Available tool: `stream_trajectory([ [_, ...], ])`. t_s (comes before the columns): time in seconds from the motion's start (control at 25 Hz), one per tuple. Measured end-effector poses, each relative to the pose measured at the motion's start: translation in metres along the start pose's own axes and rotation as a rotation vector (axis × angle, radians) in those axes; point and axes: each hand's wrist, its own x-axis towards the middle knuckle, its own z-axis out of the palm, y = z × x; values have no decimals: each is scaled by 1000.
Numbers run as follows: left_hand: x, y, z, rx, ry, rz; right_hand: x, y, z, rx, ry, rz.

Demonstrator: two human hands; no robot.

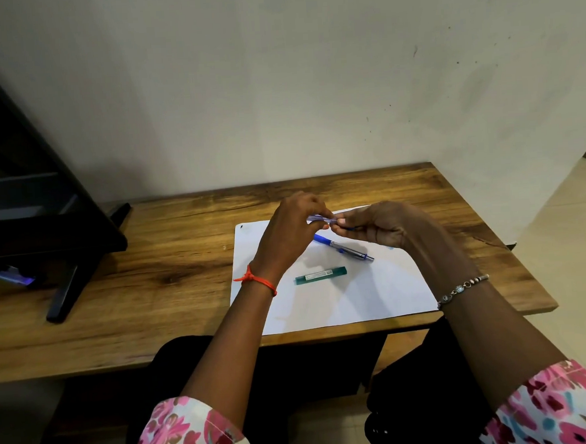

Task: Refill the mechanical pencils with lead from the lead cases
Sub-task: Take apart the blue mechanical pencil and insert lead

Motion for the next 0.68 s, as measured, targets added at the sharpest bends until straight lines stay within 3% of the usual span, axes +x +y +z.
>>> stream_trajectory([
  [0.16, 0, -2, 1, 63, -6, 58, 1, 0, 0, -29, 7, 13],
  [0.4, 1, -3, 3, 47, -9, -4, 1, 0, 0, -75, 34, -24],
  [0.68, 0, 2, 7, -169, 92, -178, 0, -2, -5, -338, 35, -329],
])
